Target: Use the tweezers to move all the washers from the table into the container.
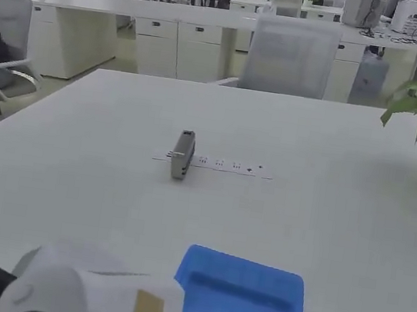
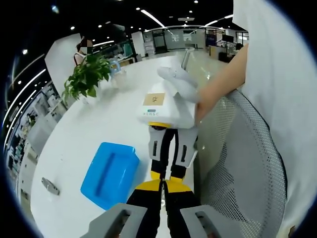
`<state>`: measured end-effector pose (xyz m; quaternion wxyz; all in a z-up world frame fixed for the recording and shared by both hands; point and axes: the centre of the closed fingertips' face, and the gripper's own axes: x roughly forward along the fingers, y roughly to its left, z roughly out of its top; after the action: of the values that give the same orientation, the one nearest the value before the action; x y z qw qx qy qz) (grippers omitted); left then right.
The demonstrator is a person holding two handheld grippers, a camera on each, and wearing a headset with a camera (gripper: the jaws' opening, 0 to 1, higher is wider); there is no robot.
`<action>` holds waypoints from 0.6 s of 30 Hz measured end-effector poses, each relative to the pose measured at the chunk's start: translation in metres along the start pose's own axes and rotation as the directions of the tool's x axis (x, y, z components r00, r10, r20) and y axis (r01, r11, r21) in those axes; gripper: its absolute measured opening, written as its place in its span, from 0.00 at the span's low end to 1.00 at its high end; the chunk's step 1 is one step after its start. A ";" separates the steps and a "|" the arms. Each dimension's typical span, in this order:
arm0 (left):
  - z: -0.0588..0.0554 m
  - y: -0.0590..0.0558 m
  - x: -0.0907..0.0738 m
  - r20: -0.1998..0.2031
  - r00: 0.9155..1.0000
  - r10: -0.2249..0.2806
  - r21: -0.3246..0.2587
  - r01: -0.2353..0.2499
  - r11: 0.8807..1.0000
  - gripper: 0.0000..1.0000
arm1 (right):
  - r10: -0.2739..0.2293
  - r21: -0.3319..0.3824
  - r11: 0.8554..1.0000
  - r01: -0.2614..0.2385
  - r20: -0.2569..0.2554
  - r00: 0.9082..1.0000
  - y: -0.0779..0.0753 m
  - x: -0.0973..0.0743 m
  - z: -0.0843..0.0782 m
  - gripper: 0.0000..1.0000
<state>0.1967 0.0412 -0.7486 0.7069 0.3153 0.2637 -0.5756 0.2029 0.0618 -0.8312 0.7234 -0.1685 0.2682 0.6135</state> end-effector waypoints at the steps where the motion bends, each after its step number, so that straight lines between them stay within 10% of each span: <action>1: 0.000 0.001 0.000 0.003 1.000 -0.001 -0.015 0.001 1.000 0.00 | -0.001 0.000 1.000 0.001 -0.004 1.000 0.000 0.001 -0.001 0.08; 18: -0.001 0.002 0.000 -0.008 0.999 -0.043 -0.043 0.042 0.998 0.00 | -0.011 -0.007 1.000 0.011 0.007 1.000 0.000 -0.005 0.013 0.08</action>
<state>0.1989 0.0419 -0.7491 0.7000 0.2968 0.2858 -0.5833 0.2047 0.0649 -0.8181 0.7272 -0.1705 0.2624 0.6110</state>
